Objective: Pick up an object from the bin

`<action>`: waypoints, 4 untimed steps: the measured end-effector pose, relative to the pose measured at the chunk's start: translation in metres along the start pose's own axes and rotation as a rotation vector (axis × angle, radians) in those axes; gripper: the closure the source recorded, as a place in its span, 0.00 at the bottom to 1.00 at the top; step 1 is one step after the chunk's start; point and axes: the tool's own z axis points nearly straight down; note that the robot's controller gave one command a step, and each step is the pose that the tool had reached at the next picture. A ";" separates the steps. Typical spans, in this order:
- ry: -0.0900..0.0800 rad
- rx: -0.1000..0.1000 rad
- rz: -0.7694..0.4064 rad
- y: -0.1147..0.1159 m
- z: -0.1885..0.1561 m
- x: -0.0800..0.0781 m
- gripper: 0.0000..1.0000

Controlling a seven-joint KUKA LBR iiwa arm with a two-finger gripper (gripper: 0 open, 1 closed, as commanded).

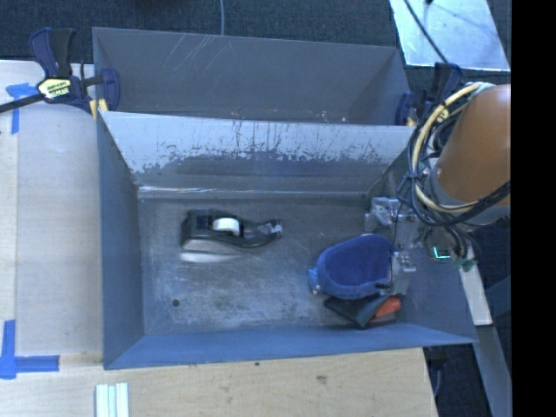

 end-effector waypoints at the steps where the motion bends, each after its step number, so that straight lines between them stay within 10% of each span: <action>1: 0.009 -0.001 -0.285 -0.015 0.147 -0.084 0.00; 2: -0.011 0.004 -0.340 0.001 0.117 -0.084 0.00; 4: 0.001 0.009 -0.405 0.020 0.145 -0.107 0.00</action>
Offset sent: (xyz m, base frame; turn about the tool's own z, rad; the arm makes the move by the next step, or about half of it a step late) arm 0.0838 -0.0136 -0.1497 -0.2855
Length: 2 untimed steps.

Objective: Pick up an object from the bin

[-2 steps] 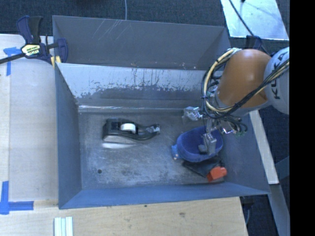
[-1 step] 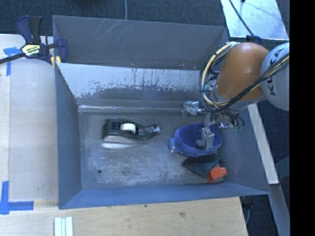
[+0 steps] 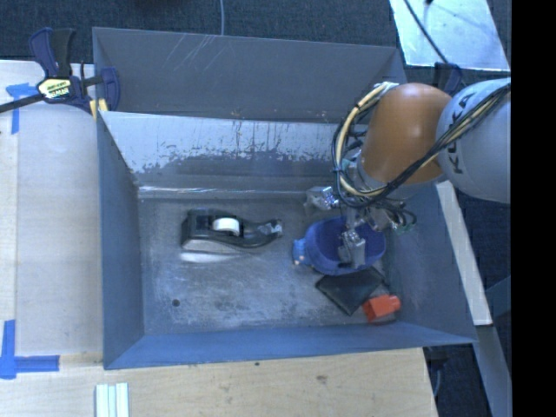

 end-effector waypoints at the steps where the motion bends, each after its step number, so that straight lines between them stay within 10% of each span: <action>1: 0.000 0.003 0.003 -0.003 -0.003 0.000 0.00; 2: 0.004 0.002 0.003 -0.003 -0.004 0.000 1.00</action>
Offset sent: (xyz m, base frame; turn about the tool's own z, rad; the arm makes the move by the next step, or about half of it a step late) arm 0.0000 0.0000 0.0000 0.0000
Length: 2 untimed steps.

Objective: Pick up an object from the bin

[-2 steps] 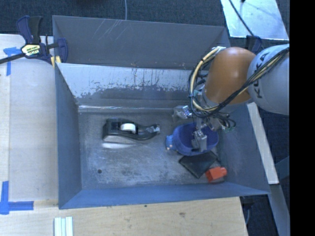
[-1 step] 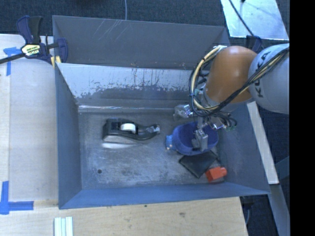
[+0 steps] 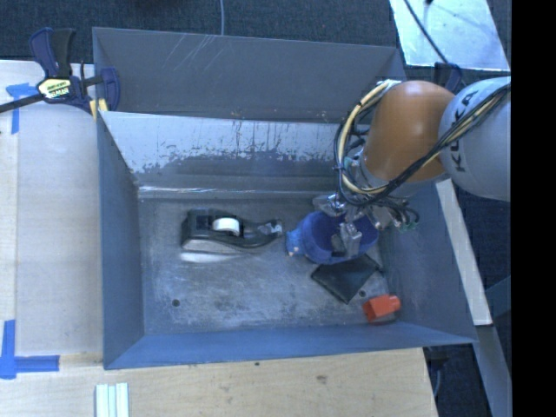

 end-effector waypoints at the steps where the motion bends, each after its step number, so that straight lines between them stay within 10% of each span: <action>1: -0.015 -0.005 0.004 -0.002 -0.016 -0.001 1.00; 2: -0.017 -0.005 0.007 -0.003 -0.020 -0.001 1.00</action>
Offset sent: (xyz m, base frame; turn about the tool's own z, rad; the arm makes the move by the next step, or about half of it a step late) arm 0.0001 0.0000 0.0131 -0.0001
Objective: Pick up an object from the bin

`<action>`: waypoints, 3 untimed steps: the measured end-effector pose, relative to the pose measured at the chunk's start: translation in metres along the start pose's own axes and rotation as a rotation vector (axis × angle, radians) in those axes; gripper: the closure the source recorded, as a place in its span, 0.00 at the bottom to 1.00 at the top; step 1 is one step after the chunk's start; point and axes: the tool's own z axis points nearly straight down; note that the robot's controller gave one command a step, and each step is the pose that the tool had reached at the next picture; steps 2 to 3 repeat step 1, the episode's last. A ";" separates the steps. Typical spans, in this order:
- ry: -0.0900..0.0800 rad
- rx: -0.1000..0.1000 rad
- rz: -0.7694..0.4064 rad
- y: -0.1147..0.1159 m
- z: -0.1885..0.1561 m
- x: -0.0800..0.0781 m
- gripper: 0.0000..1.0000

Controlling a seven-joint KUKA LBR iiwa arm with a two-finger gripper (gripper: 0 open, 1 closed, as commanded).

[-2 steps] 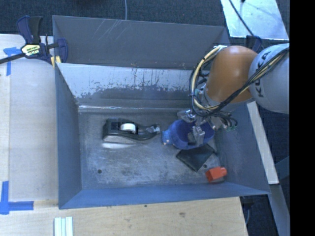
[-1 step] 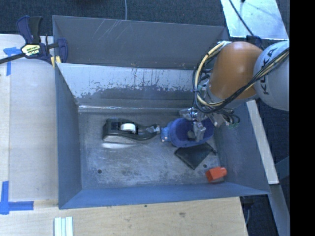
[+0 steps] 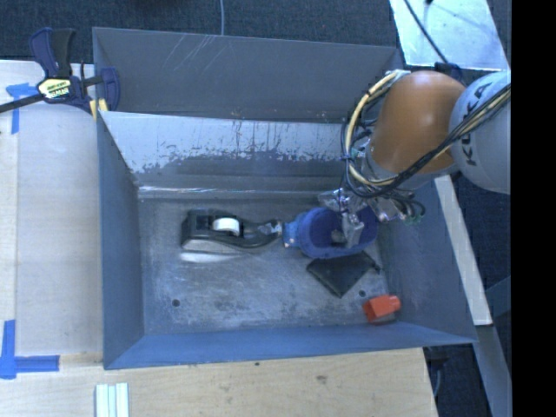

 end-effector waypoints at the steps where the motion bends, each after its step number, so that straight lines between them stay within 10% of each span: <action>1: -0.005 0.002 0.003 -0.002 -0.084 -0.003 1.00; 3: -0.005 0.002 0.003 -0.002 -0.084 -0.003 1.00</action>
Offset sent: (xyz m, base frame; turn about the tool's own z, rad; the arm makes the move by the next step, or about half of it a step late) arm 0.0001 -0.0002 0.0779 0.0000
